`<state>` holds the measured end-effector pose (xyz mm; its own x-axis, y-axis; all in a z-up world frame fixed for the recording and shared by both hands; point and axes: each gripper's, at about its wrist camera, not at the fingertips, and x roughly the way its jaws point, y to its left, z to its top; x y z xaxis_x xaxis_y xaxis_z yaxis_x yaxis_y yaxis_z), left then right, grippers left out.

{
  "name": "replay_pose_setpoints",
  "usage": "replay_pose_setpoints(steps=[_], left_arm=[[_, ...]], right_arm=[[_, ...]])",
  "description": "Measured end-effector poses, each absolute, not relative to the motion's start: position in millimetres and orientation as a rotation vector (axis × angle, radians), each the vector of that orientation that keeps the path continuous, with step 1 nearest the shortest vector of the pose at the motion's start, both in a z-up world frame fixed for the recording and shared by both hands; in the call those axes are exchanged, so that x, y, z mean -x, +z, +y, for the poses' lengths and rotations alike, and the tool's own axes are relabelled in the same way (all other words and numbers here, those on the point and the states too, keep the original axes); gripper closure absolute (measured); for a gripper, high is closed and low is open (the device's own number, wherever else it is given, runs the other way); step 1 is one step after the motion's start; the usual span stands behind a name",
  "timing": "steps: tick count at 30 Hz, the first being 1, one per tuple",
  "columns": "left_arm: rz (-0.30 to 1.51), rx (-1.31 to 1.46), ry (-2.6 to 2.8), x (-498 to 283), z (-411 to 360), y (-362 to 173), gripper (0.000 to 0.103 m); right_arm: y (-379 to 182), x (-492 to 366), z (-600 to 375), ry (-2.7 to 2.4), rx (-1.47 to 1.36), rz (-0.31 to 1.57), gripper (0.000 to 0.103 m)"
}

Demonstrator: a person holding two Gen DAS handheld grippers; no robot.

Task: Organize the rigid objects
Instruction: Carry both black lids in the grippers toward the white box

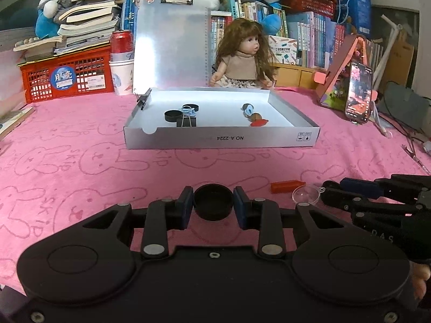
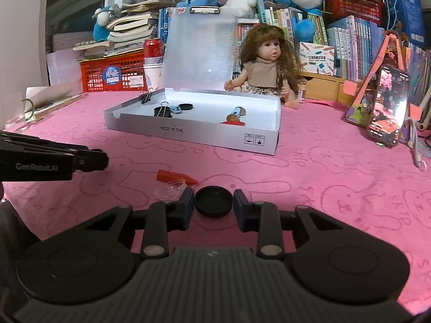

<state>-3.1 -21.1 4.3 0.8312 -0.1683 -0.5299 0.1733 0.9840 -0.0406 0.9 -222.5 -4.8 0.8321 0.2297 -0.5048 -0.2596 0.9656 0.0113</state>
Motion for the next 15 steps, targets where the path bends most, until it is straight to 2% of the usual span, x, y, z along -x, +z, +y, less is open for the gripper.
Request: replay_pose_setpoints(steps=[15], left_arm=[[0.588, 0.007, -0.177, -12, -18, 11, 0.072]], right_arm=[[5, -6, -221, 0.227, 0.041, 0.525, 0.066]])
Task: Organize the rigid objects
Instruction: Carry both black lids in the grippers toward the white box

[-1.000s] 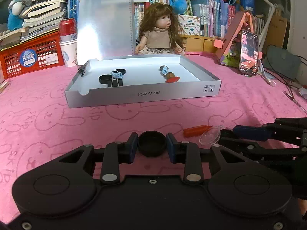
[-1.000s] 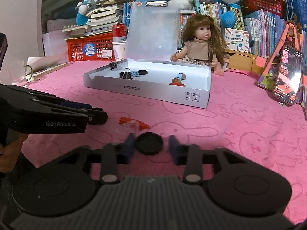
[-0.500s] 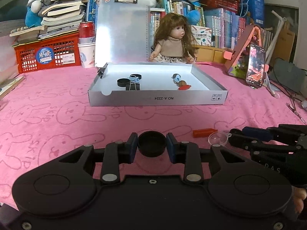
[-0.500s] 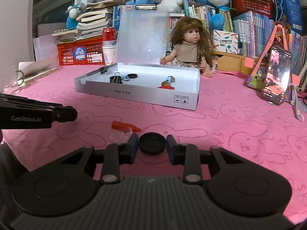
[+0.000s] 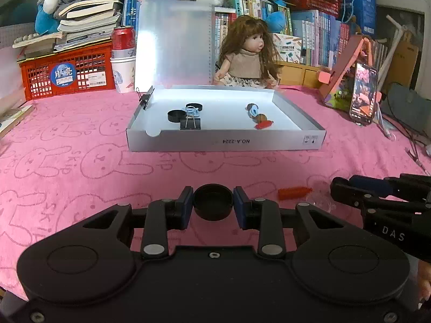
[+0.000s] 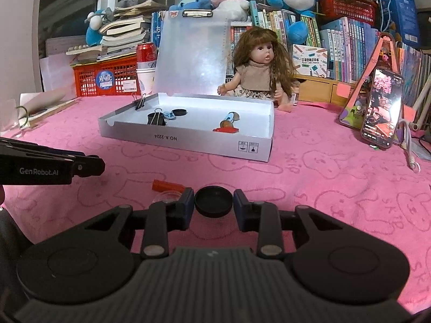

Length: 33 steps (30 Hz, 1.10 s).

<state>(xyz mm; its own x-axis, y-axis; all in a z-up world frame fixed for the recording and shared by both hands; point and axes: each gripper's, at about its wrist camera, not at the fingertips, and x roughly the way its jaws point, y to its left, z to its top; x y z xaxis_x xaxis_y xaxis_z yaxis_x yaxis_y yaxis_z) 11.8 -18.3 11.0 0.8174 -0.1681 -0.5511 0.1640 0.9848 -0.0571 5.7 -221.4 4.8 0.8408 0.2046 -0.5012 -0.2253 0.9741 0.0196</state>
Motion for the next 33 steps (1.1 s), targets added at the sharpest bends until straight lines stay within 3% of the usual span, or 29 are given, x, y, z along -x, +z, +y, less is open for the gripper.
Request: replay_pose_setpoints(steps=[33], left_arm=[[0.584, 0.076, -0.179, -119, -1, 58, 0.072]], right_arm=[[44, -110, -214, 0.241, -0.108, 0.552, 0.066]])
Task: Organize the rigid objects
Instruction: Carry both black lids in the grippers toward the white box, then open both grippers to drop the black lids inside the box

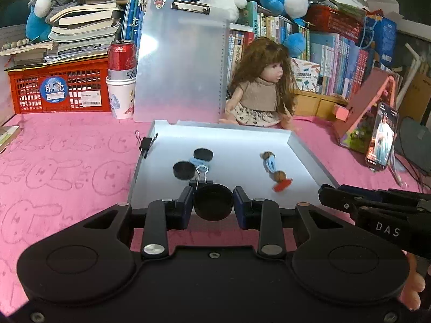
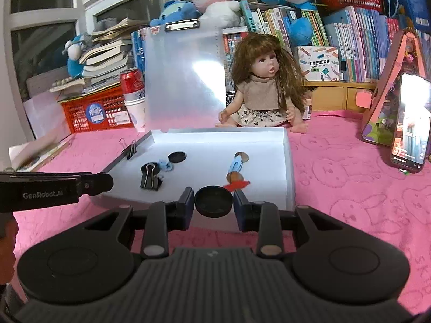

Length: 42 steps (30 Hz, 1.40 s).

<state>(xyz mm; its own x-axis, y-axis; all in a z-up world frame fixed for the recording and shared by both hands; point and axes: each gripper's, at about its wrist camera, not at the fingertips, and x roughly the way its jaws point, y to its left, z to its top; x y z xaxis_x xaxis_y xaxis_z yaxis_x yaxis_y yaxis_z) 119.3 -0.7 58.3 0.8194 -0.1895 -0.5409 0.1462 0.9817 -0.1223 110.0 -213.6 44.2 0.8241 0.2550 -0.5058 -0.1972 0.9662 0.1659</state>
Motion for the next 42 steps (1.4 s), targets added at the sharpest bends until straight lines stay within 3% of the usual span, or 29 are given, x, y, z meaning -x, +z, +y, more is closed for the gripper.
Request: replay_pose_setpoints(steps=[17, 27, 42], left_arm=[[0.647, 0.098, -0.157, -184, 1, 53, 0.072], [0.739, 0.133, -0.191, -268, -9, 63, 0.072], [0.84, 0.111, -0.119, -348, -18, 21, 0.072]], right_arm=[[42, -166, -217, 0.213, -0.155, 0.606, 0.066], [55, -240, -227, 0.206, -0.218, 0.664, 0.066], [16, -318, -215, 0.162, -0.176, 0.798, 0.066]])
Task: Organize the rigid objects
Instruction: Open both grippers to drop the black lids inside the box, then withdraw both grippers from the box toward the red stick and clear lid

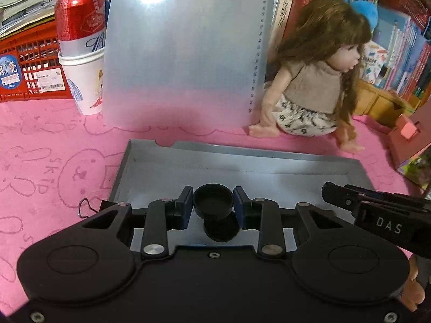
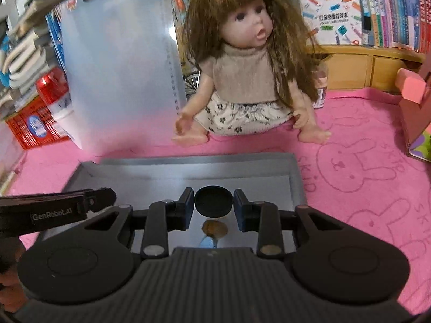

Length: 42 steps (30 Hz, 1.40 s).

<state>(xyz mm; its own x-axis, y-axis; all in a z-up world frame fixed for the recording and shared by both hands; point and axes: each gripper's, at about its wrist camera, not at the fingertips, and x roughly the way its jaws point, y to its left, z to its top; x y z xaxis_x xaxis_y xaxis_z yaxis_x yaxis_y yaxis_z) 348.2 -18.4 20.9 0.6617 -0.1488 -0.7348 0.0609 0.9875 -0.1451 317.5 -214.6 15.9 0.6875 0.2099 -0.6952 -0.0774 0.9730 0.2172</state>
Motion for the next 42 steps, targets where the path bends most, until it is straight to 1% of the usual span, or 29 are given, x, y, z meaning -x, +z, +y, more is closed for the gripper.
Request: replay_pose_setpoints(steps=[7, 18, 24, 25, 26, 27, 30, 33, 35, 36, 38, 42], left_arm=[[0.828, 0.076, -0.112, -358, -21, 19, 0.072], [0.838, 0.057, -0.121, -361, -27, 6, 0.072], [0.829, 0.034, -0.12, -361, -30, 5, 0.071], [0.826, 0.029, -0.121, -360, -31, 5, 0.07], [0.824, 0.025, -0.123, -359, -31, 5, 0.068], [0.822, 0.026, -0.131, -358, -31, 5, 0.063], [0.827, 0.039, -0.157, -354, -31, 8, 0.055], [0.807, 0.023, -0.165, -347, -33, 14, 0.051], [0.788, -0.003, -0.158, -342, -36, 19, 0.043], [0.773, -0.02, -0.149, -339, -37, 21, 0.038], [0.747, -0.046, -0.138, -333, -37, 27, 0.036], [0.739, -0.05, -0.128, -324, -32, 35, 0.033]], right_arm=[[8, -334, -209, 0.144, -0.125, 0.818, 0.066], [-5, -336, -207, 0.134, -0.102, 0.844, 0.066], [-5, -336, -207, 0.138, -0.099, 0.844, 0.063], [-5, -335, -207, 0.139, -0.099, 0.842, 0.063], [-4, -335, -207, 0.14, -0.1, 0.839, 0.056], [-4, -335, -207, 0.141, -0.104, 0.838, 0.048], [-2, -332, -210, 0.145, -0.125, 0.827, 0.044], [2, -328, -210, 0.145, -0.12, 0.815, 0.038], [6, -325, -211, 0.146, -0.113, 0.808, 0.035], [8, -323, -211, 0.147, -0.11, 0.802, 0.035], [12, -318, -211, 0.149, -0.107, 0.791, 0.031], [21, -309, -211, 0.158, -0.094, 0.773, 0.027]])
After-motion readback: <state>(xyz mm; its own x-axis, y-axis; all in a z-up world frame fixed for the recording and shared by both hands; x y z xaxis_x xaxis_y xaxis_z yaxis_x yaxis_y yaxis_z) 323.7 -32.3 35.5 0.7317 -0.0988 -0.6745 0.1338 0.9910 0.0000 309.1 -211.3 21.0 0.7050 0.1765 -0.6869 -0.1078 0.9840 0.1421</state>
